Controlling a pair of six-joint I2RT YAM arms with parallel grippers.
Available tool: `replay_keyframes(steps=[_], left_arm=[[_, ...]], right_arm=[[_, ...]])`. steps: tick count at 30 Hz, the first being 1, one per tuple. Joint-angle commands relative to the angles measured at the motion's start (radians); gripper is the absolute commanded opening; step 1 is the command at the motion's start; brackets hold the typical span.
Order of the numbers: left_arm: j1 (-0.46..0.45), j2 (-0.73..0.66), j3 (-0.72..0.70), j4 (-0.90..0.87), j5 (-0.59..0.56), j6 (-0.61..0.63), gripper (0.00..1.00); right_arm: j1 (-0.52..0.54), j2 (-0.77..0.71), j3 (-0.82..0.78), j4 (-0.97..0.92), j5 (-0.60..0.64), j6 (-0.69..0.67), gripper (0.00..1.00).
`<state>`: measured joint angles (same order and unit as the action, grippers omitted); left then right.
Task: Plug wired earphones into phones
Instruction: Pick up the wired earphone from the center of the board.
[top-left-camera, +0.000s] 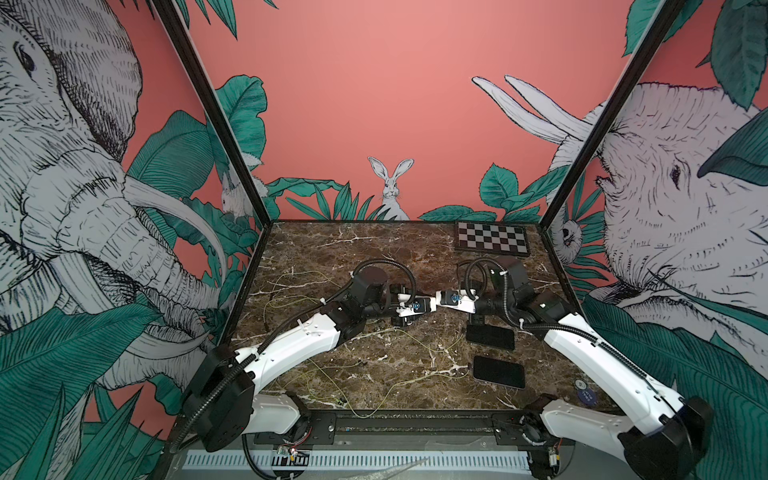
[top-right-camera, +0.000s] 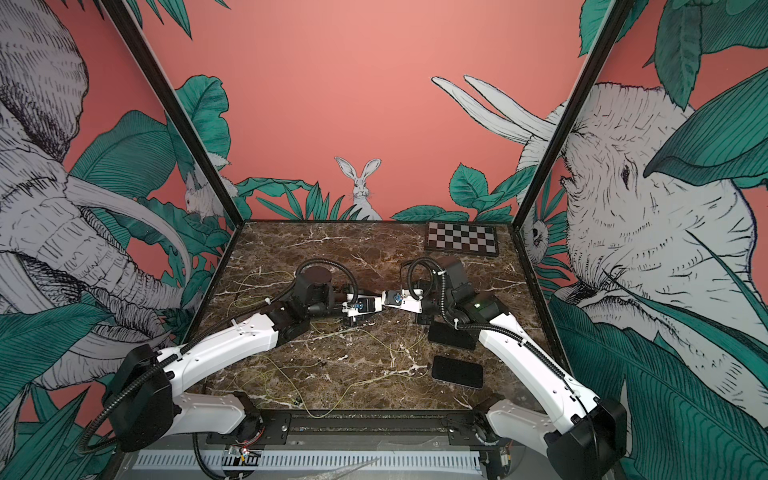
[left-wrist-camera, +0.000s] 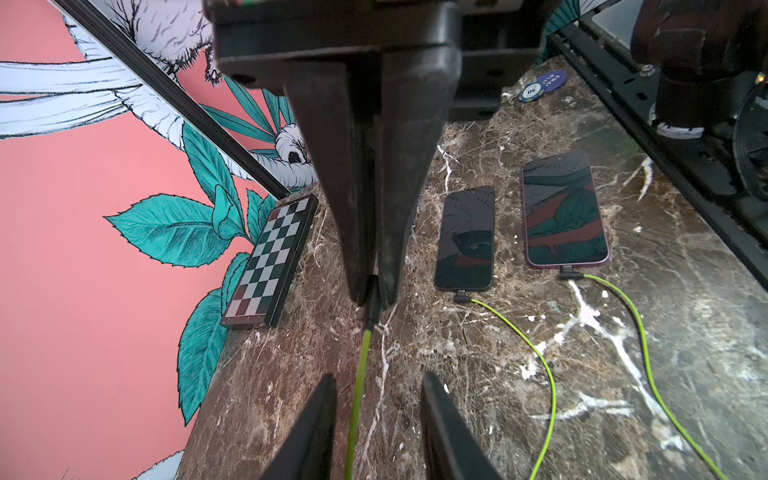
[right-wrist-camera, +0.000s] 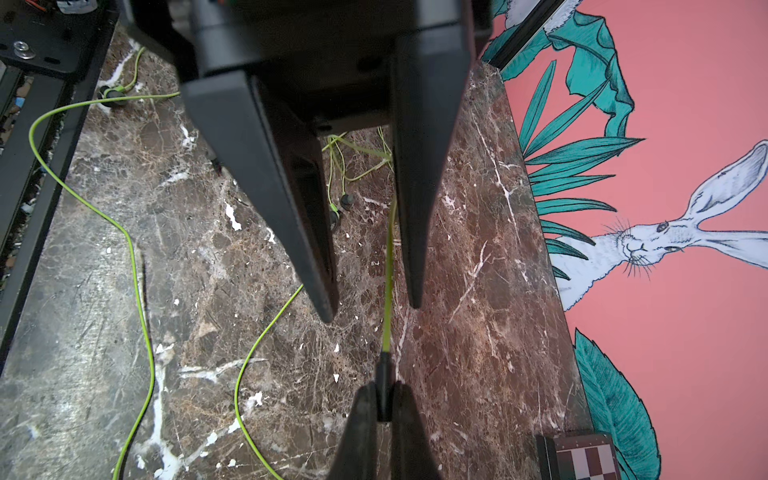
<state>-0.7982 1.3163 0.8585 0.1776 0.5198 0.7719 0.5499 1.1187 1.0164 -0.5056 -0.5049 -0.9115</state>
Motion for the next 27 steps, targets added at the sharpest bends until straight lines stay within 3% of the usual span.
replay_keyframes(steps=[1, 8, 12, 15, 19, 20, 27], left_arm=[[0.004, -0.005, 0.003, 0.016, 0.044, -0.01, 0.32], [0.004, 0.03, 0.033, 0.028, 0.074, -0.061, 0.16], [0.004, 0.021, 0.037, 0.041, 0.122, -0.089, 0.0], [0.004, 0.008, 0.031, 0.064, 0.12, -0.126, 0.0], [0.004, -0.021, -0.004, 0.132, 0.111, -0.175, 0.0], [0.004, -0.028, -0.009, 0.137, 0.118, -0.182, 0.0], [0.004, -0.058, -0.031, 0.157, 0.212, -0.212, 0.0]], right_arm=[[0.007, -0.018, 0.001, 0.022, -0.04, 0.002, 0.0], [0.007, -0.03, -0.003, 0.038, -0.055, 0.012, 0.03], [0.007, -0.034, -0.003, 0.026, -0.051, 0.006, 0.05], [0.007, -0.048, -0.013, 0.039, -0.039, 0.005, 0.12], [0.001, -0.099, -0.058, 0.108, 0.001, 0.041, 0.45], [-0.002, -0.113, -0.068, 0.119, -0.001, 0.047, 0.5], [-0.045, -0.181, -0.139, 0.229, -0.072, 0.138, 0.51]])
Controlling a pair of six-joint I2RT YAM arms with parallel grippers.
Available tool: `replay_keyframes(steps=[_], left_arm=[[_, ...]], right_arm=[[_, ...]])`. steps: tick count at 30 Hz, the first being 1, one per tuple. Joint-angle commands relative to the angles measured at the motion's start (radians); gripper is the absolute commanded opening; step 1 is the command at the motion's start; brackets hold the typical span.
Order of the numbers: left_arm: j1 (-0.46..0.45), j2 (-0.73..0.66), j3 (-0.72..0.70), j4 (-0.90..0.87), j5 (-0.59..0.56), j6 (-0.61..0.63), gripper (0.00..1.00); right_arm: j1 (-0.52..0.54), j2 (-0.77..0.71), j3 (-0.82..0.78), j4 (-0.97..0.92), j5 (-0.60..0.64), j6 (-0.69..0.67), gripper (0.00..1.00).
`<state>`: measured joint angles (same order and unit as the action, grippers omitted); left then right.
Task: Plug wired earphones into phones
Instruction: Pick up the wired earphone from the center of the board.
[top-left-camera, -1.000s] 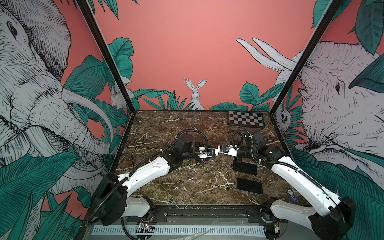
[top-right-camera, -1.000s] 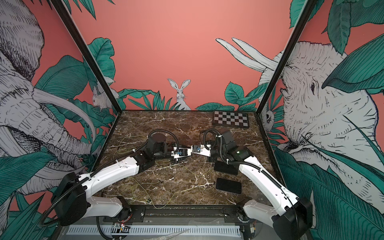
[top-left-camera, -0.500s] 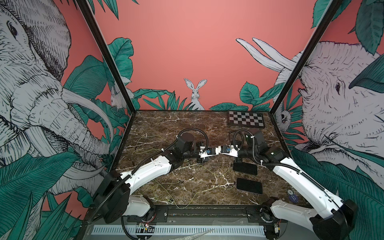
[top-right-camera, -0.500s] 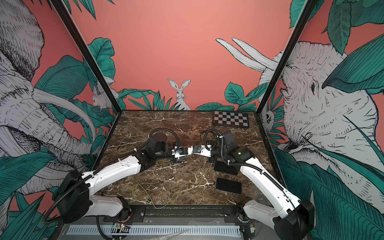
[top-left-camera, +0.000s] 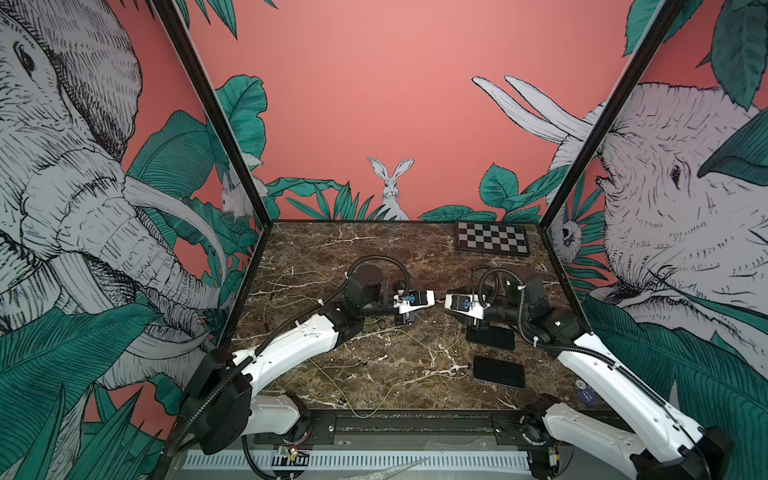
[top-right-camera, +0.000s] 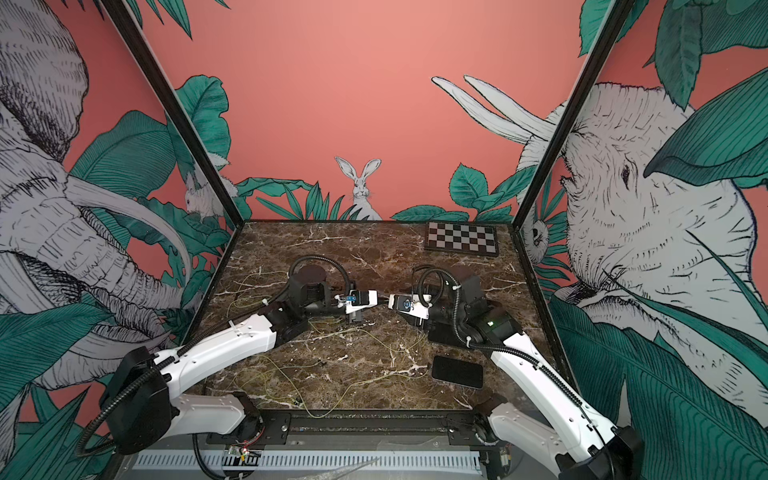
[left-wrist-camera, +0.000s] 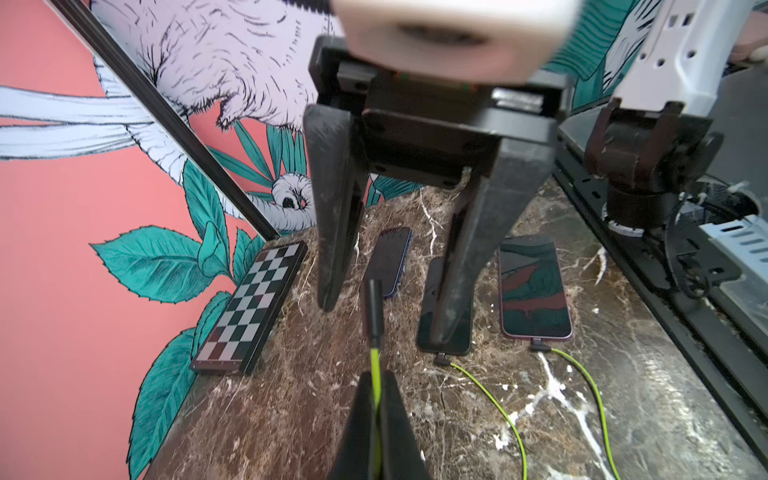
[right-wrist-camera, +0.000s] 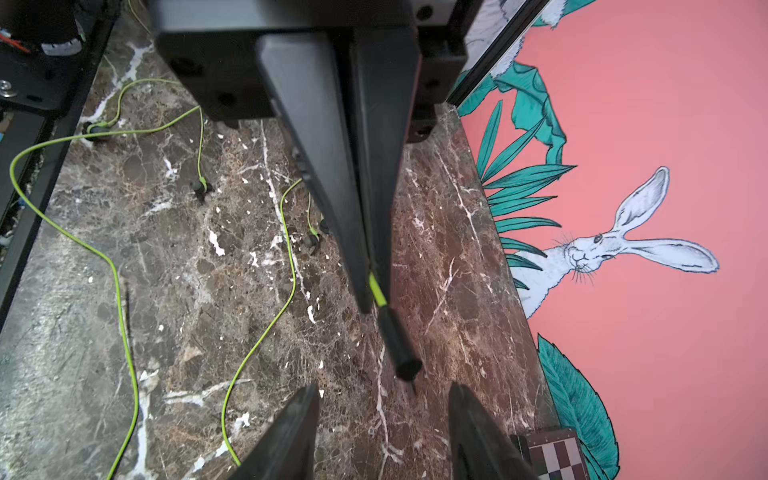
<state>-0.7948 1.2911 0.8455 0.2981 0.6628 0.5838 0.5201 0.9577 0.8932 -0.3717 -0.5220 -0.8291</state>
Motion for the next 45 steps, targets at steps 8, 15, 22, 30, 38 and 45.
replay_keyframes(steps=[8, 15, 22, 30, 38, 45], left_arm=[[0.0, -0.03, -0.01, 0.023, 0.104, -0.018, 0.0], [-0.001, -0.025, -0.005, 0.028, 0.061, -0.009, 0.0], [-0.001, -0.042, -0.015, 0.042, -0.026, 0.014, 0.0], [0.0, -0.03, -0.007, -0.013, 0.002, 0.039, 0.0], [0.0, -0.021, 0.004, -0.037, 0.017, 0.042, 0.0], [0.0, -0.021, 0.005, -0.031, 0.015, 0.032, 0.0]], right_arm=[[-0.064, -0.036, -0.034, 0.189, -0.214, 0.124, 0.38], [-0.066, -0.017, -0.017, 0.14, -0.293, 0.111, 0.24], [-0.066, -0.009, 0.01, 0.035, -0.271, 0.05, 0.25], [-0.066, -0.014, 0.012, 0.041, -0.26, 0.051, 0.22], [-0.066, -0.005, 0.01, 0.047, -0.269, 0.053, 0.08], [-0.067, -0.005, 0.009, 0.036, -0.267, 0.043, 0.0]])
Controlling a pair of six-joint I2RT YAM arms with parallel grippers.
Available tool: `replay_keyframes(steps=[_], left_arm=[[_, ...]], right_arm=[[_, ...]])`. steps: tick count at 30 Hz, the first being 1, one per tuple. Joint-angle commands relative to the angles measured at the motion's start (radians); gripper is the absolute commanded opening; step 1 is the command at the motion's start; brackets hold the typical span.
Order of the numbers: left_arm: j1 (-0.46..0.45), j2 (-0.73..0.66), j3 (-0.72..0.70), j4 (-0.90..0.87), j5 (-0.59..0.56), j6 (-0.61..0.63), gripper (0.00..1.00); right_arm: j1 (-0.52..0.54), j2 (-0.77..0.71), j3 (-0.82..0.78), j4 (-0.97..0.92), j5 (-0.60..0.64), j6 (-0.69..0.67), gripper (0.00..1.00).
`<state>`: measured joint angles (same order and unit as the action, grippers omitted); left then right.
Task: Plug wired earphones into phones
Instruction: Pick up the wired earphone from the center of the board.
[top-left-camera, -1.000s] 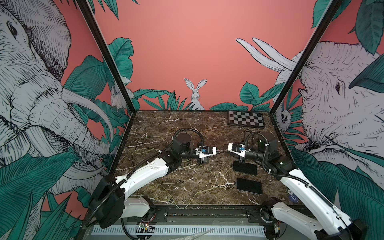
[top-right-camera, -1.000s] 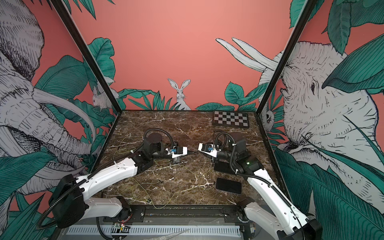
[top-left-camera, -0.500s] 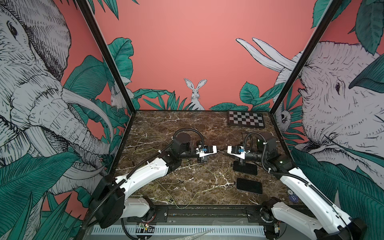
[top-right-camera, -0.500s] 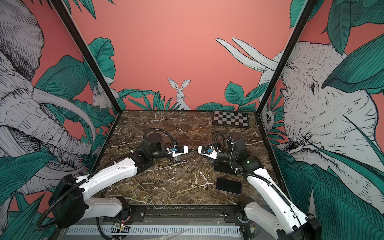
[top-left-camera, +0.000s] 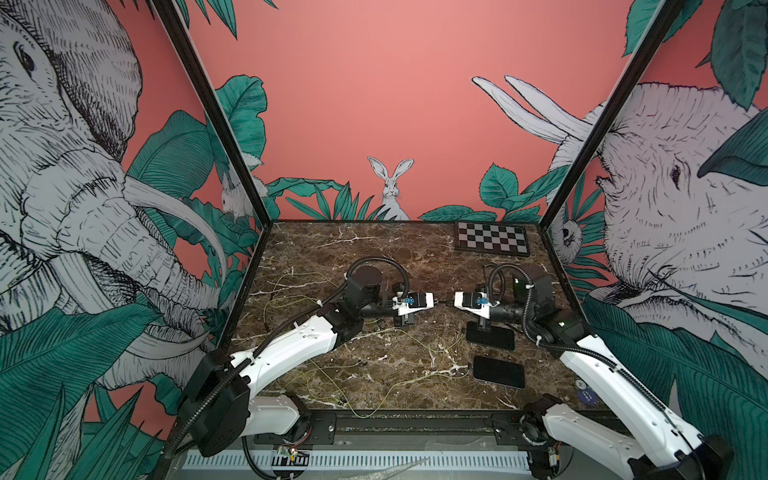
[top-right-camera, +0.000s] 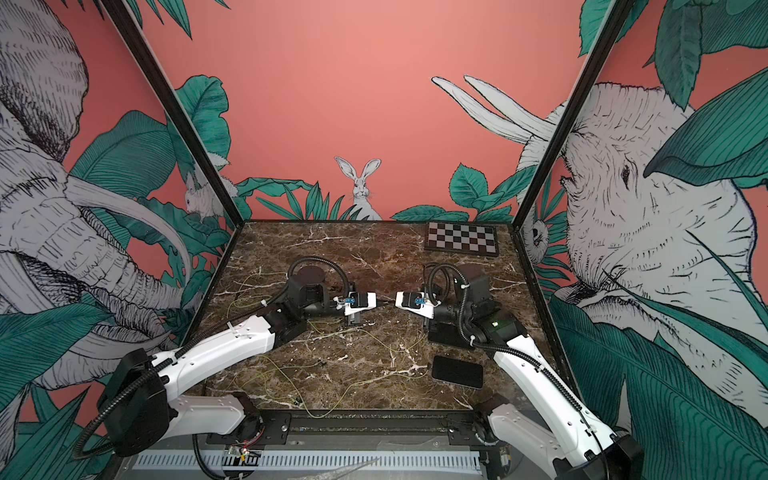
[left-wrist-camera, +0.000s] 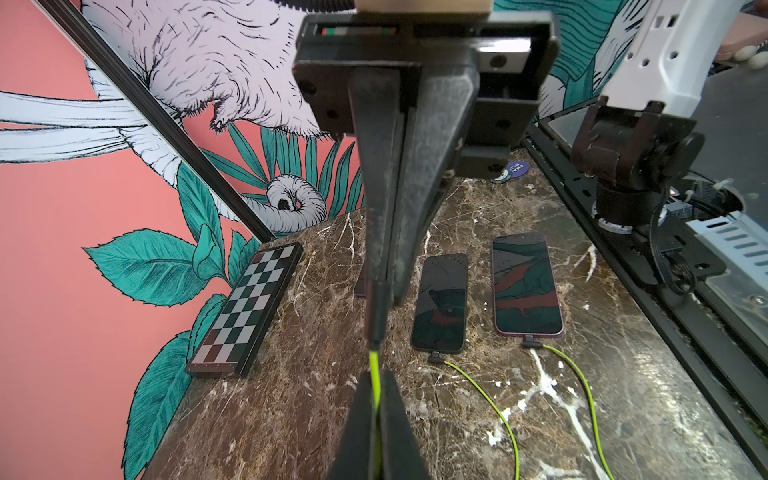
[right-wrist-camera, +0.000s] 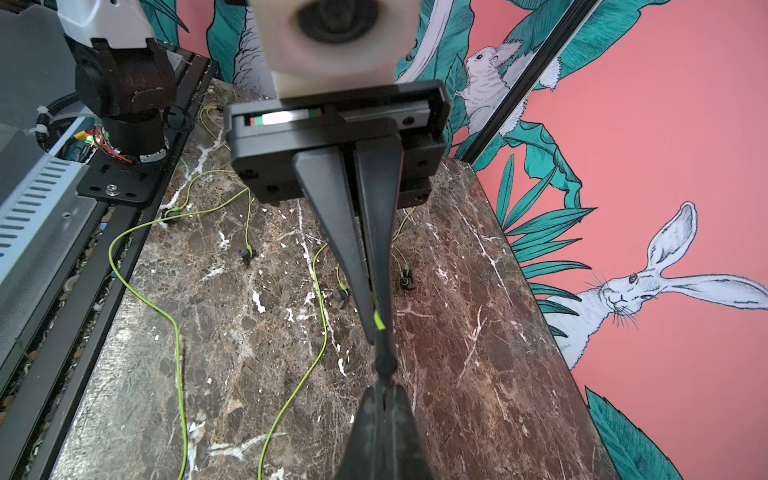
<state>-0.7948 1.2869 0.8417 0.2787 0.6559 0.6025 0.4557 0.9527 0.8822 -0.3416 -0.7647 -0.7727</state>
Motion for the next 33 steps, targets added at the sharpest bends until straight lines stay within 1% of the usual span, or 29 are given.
replay_keyframes(steps=[1, 3, 5, 6, 9, 13, 23, 33], left_arm=[[0.0, -0.015, 0.011, -0.01, 0.021, 0.008, 0.01], [0.0, -0.014, 0.017, -0.012, 0.024, -0.002, 0.18], [0.0, -0.015, 0.027, -0.014, 0.024, -0.011, 0.26], [0.0, -0.014, 0.032, -0.018, 0.027, -0.015, 0.27], [0.0, -0.013, 0.05, -0.016, 0.038, -0.033, 0.28], [0.0, -0.002, 0.063, -0.011, 0.071, -0.042, 0.27], [-0.012, 0.031, 0.079, -0.04, 0.079, -0.043, 0.27], [-0.021, 0.038, 0.091, -0.038, 0.084, -0.053, 0.24]], right_arm=[[-0.003, 0.0, 0.019, 0.004, -0.022, -0.015, 0.0], [-0.001, 0.002, 0.023, -0.008, -0.018, -0.022, 0.0], [-0.001, 0.009, 0.028, -0.03, -0.012, -0.037, 0.0], [0.0, 0.015, 0.031, -0.046, -0.008, -0.048, 0.0], [0.005, 0.035, 0.046, -0.085, 0.006, -0.072, 0.0], [0.016, 0.039, 0.039, -0.071, 0.016, -0.07, 0.0], [0.023, 0.035, 0.02, -0.015, 0.018, -0.032, 0.0], [0.028, 0.047, 0.025, -0.031, 0.024, -0.039, 0.0]])
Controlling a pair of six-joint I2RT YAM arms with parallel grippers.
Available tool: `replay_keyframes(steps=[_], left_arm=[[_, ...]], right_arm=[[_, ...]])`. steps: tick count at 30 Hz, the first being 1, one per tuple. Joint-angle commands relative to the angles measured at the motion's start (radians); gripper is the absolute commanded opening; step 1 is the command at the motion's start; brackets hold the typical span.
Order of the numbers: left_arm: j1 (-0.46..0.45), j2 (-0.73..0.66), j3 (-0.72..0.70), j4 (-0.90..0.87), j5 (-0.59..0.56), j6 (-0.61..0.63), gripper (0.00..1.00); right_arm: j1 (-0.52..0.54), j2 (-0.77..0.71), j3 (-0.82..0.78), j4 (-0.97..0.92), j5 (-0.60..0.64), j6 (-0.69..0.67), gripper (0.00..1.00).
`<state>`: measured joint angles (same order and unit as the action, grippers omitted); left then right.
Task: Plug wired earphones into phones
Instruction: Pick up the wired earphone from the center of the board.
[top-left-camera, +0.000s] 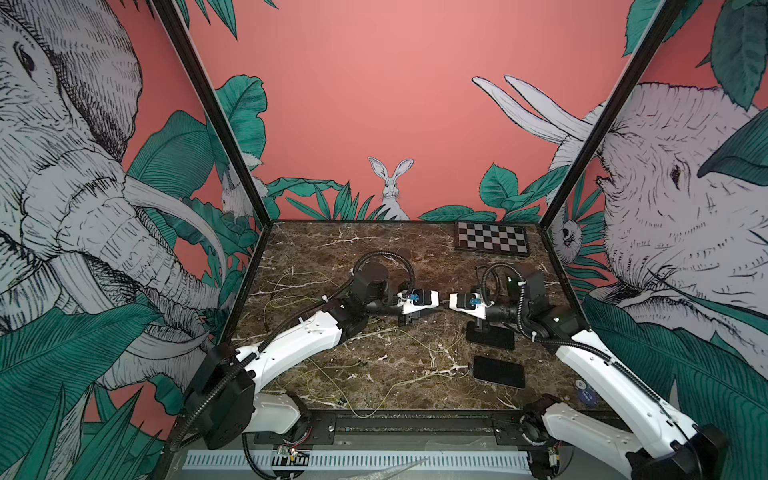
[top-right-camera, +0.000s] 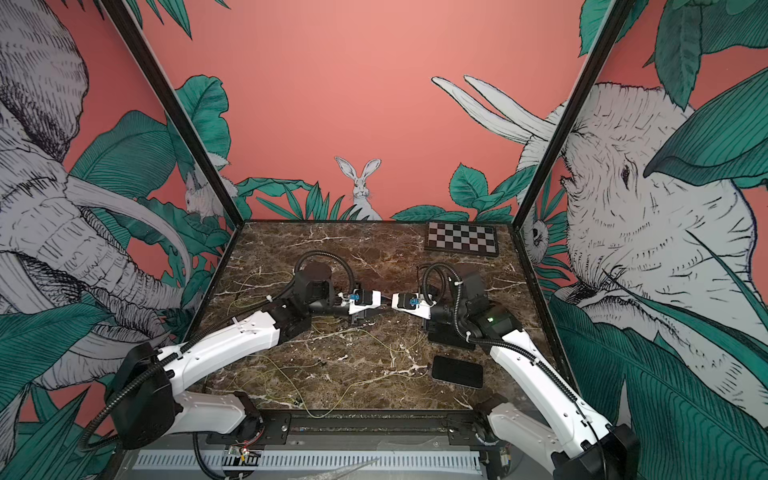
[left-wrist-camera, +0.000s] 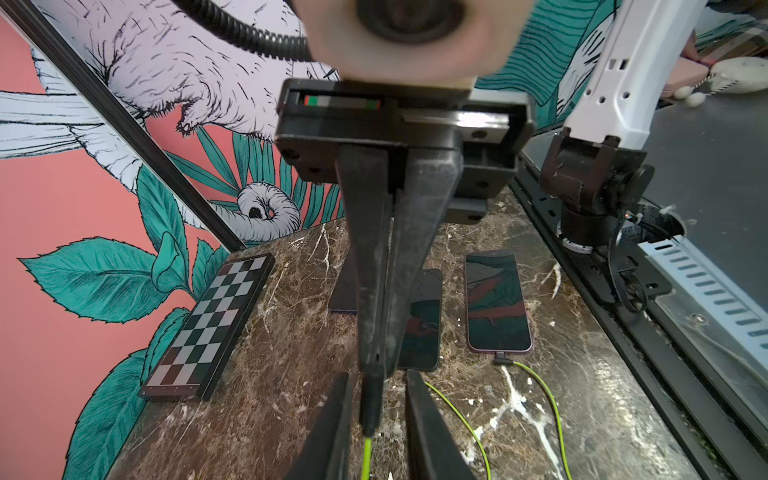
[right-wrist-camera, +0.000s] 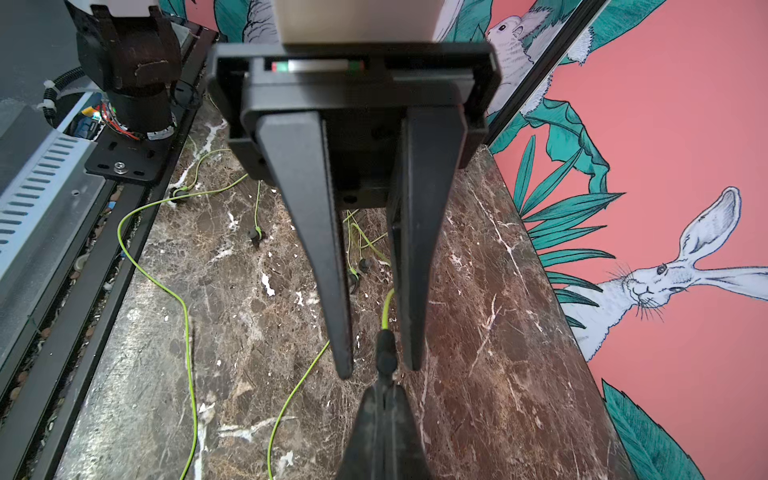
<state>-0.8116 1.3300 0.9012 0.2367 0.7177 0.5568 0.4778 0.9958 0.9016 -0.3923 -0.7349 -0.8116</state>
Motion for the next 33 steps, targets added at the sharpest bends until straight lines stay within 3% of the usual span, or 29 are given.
replay_keyframes(steps=[1, 14, 24, 26, 27, 30, 33], left_arm=[[-0.005, -0.004, 0.031, 0.006, 0.022, -0.009, 0.23], [-0.007, 0.013, 0.032, 0.015, 0.03, -0.022, 0.15], [-0.009, 0.014, 0.033, 0.015, 0.032, -0.028, 0.01], [-0.009, 0.014, 0.031, 0.021, 0.024, -0.045, 0.0], [-0.008, 0.014, 0.027, 0.02, 0.008, -0.057, 0.0], [0.003, 0.029, 0.008, 0.025, -0.083, -0.112, 0.0], [0.064, 0.064, -0.008, 0.071, -0.079, -0.257, 0.0]], right_arm=[[0.006, 0.006, 0.007, 0.017, -0.005, -0.001, 0.0], [0.007, -0.001, 0.004, 0.013, -0.001, 0.002, 0.0], [0.008, -0.003, 0.005, 0.004, 0.016, 0.002, 0.0], [0.007, -0.006, 0.004, -0.004, 0.052, 0.002, 0.33], [0.007, -0.007, 0.008, -0.025, 0.086, -0.003, 0.41], [0.007, 0.016, 0.046, -0.166, 0.207, -0.077, 0.49], [0.007, 0.07, 0.09, -0.302, 0.371, -0.126, 0.54]])
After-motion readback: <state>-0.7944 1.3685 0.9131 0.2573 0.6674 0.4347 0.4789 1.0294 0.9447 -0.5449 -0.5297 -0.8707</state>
